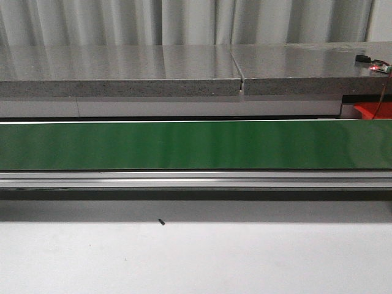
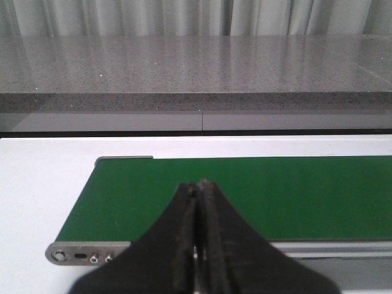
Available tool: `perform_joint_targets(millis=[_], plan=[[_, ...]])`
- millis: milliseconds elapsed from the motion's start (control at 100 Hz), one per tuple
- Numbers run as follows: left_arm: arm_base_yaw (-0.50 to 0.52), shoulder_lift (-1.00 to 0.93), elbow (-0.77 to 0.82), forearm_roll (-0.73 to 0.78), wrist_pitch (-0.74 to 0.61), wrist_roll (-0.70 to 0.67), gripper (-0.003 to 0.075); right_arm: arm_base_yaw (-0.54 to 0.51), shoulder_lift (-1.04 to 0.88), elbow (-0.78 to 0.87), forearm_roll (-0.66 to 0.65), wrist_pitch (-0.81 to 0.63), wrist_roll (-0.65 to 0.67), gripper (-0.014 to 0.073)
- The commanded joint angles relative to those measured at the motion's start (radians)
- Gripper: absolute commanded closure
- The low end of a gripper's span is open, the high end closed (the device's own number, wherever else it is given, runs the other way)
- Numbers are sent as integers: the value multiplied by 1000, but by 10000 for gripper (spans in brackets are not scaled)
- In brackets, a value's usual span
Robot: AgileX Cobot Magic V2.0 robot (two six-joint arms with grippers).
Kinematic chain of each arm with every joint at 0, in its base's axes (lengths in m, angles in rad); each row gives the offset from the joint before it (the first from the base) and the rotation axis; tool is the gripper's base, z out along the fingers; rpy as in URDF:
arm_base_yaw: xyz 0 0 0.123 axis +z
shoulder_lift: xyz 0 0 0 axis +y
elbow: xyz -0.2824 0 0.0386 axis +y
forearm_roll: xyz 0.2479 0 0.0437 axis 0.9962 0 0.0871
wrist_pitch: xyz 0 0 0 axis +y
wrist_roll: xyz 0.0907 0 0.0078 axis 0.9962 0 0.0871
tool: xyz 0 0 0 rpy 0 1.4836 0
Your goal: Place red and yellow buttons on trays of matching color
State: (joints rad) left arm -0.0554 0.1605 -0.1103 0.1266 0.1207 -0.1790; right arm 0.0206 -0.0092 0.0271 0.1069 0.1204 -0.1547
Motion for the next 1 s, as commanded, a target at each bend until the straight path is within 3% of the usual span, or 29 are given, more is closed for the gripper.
perform_joint_targets(millis=[0,290,990], plan=[[-8,-35,21,5,-121,-13,741,1,-15,-16,-6,-85,1,662],[-8,-199,112,5,-121,-13,741,1,-15,-16,-6,-85,1,662],[-8,-197,140,1,-153,-13,741,1,-15,-16,-6,-84,1,662]])
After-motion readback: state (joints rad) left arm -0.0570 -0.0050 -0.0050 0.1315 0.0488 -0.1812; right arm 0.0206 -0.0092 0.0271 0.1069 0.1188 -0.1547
